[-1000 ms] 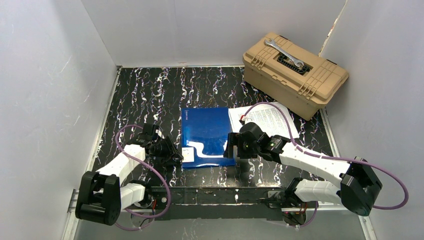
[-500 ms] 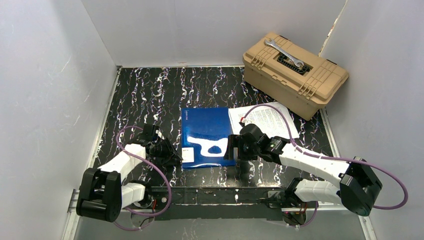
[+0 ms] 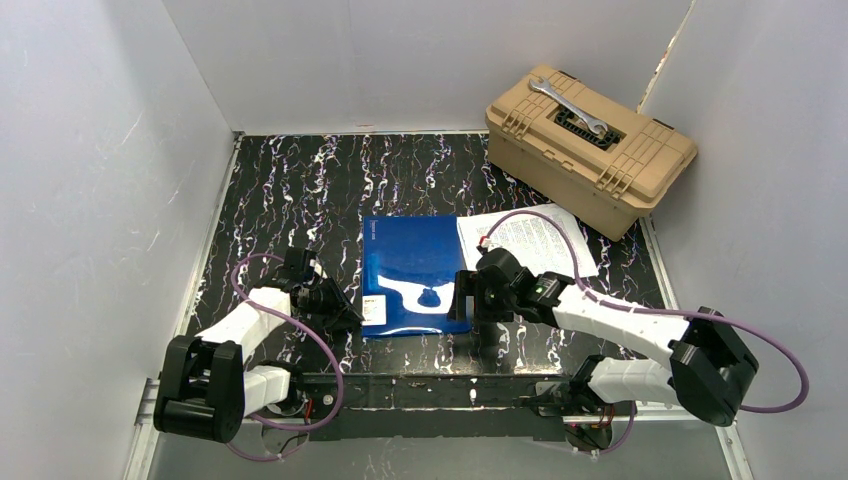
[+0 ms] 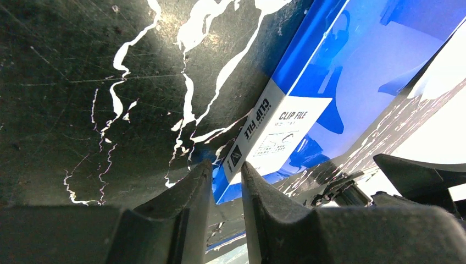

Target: Put the files into the folder

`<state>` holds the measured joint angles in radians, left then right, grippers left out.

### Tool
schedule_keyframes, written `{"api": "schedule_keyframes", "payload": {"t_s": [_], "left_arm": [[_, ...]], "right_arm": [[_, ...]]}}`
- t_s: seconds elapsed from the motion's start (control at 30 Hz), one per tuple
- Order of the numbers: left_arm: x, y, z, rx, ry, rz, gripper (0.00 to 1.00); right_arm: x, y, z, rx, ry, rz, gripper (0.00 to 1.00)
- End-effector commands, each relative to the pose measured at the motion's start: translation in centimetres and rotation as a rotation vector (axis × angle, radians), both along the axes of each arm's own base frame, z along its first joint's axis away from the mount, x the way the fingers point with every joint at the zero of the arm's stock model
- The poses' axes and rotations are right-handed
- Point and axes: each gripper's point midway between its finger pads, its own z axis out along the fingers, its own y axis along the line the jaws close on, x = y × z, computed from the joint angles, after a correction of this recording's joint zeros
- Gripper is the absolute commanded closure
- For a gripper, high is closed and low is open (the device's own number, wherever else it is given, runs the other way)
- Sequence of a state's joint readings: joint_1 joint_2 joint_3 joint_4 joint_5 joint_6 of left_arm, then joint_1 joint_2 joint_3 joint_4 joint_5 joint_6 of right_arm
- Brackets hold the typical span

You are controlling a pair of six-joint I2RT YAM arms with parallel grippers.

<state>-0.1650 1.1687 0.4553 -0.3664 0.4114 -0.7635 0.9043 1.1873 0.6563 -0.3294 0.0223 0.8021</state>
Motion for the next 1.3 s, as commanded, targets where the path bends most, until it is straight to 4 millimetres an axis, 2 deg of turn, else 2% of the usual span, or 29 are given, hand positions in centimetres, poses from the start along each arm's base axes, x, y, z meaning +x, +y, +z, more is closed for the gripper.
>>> {"api": "schedule_keyframes", "payload": {"t_s": [0.0,0.17,0.67,0.9,1.27], "left_arm": [[-1.5,2.0,-1.9,0.11,0.074,0.029,0.76],[-1.5,2.3,-2.0,0.122,0.082,0.036,0.77],[-1.6,2.8,-2.3,0.147,0.101,0.044,0.79],[-1.7,2.8,-2.4,0.149,0.106,0.041,0.8],[-1.7,2.8,-2.5,0.15,0.112,0.037,0.82]], "right_arm": [[1.2,1.8,1.6,0.06,-0.031,-0.002,0.08],[1.9,3.0,2.0,0.092,-0.032,-0.013,0.09],[3.2,4.3,0.4,0.087,-0.018,-0.047,0.09],[3.0,4.3,-0.8,0.097,0.001,-0.063,0.09],[2.3,3.1,-2.3,0.084,0.022,-0.09,0.08]]}}
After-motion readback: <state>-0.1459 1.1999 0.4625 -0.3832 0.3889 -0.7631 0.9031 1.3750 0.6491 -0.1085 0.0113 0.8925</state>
